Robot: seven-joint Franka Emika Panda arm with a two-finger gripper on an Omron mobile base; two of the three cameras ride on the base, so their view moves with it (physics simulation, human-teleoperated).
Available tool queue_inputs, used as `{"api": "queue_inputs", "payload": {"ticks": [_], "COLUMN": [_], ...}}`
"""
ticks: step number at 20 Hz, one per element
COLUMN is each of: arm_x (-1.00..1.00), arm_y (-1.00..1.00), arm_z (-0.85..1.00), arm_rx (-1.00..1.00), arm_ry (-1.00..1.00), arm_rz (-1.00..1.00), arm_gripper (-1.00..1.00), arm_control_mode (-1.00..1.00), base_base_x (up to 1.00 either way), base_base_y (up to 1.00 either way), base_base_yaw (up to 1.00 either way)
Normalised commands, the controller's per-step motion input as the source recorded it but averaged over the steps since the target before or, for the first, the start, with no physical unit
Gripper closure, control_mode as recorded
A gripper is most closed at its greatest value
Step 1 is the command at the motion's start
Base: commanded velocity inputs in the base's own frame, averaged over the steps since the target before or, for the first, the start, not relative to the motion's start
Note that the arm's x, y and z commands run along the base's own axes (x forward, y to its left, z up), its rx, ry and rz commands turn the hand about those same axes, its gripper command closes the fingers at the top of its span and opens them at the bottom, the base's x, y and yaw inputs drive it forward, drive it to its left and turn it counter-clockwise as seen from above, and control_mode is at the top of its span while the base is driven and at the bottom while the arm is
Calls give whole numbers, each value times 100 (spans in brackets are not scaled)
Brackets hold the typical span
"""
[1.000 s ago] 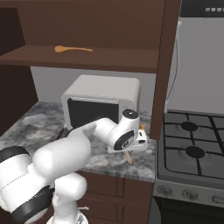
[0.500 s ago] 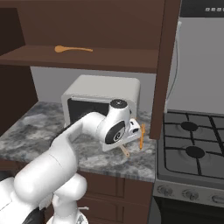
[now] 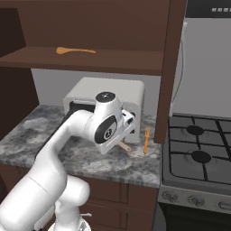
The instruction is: Organize the utensils by type. Pick up the wooden spoons from the counter and place them in the open cabinet. Then pick up the metallic utensils from the counter and place them in the open drawer.
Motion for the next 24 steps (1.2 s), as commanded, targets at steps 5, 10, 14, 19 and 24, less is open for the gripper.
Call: {"api": "queue_inputs", "payload": {"ticks": [5,10,14,19,24], "arm_x": [-28,5,10,2,1], "arm_y": [13,23,16,2,2], "arm_z": [50,68,77,75,59], "arm_rx": [-13,-7,-8,-9,-3], "arm_ry": [-23,-6,0,1,-6], "arm_rz": [26,7,2,9,13], "arm_gripper": [100,100,100,100,100], "arm_control_mode": [-100,-100,-100,-100,-100], "base_base_x": [0,0,0,0,0], "base_base_y": [0,0,0,0,0], "base_base_yaw": [0,0,0,0,0]}}
